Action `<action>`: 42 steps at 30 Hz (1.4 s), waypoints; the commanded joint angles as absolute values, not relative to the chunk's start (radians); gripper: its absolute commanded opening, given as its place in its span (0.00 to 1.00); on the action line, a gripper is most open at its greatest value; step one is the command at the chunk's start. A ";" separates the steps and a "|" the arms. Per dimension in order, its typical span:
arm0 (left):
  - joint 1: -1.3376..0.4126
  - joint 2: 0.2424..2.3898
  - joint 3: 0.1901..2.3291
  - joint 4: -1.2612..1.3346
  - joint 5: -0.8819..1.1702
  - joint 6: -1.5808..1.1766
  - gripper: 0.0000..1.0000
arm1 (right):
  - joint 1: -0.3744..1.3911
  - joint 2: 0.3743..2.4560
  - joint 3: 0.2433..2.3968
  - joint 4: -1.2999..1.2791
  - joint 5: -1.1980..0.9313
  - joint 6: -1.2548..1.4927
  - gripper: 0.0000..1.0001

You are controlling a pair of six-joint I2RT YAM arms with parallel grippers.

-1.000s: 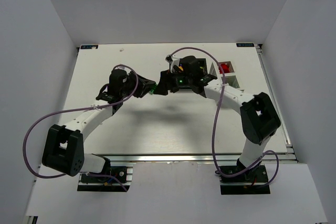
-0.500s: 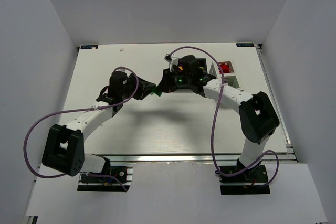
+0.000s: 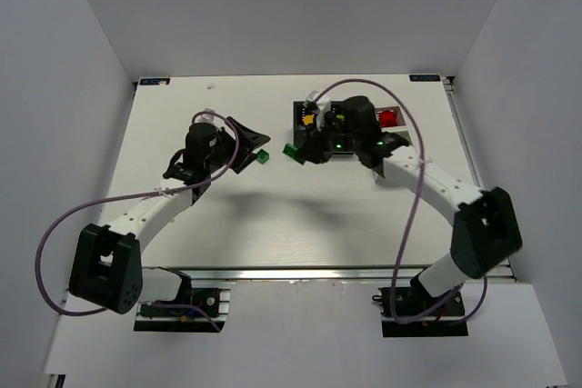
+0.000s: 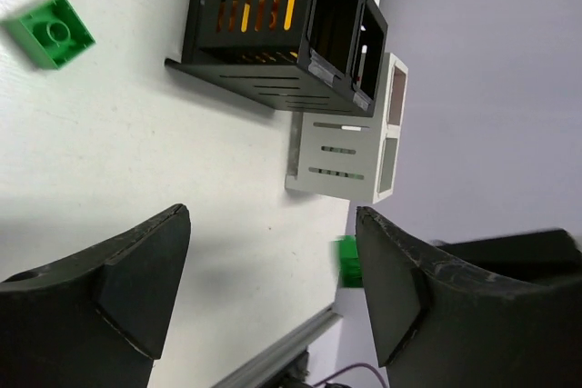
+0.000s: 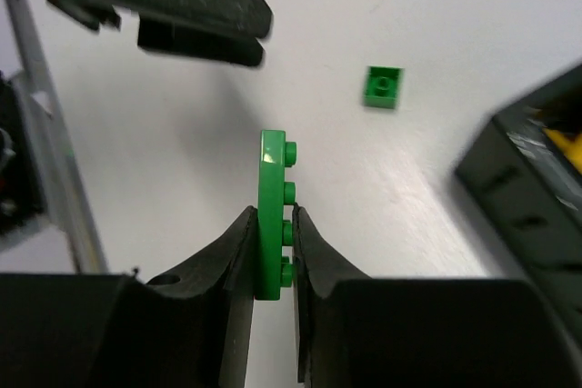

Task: Sort the legos into containers by color

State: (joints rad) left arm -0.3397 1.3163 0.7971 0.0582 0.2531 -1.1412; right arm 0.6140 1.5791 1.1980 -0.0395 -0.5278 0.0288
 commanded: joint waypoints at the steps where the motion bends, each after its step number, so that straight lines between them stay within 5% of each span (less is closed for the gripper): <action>1: -0.339 1.284 0.796 0.043 0.210 -1.051 0.83 | 0.540 1.441 1.142 -0.162 -0.520 -0.277 0.00; 12: -0.315 1.413 0.871 0.006 0.264 -0.983 0.83 | 0.163 1.296 1.103 -0.486 -0.444 -0.934 0.00; 33: -0.278 1.549 0.986 -0.100 0.250 -0.913 0.83 | 0.012 1.459 1.173 -0.459 -0.368 -0.953 0.00; 38: -0.278 1.632 1.058 -0.149 0.230 -0.867 0.86 | 0.012 1.470 1.169 -0.439 -0.379 -0.927 0.37; 42: -0.278 1.696 1.130 -0.207 0.199 -0.847 0.86 | 0.011 1.456 1.167 -0.413 -0.388 -0.902 0.56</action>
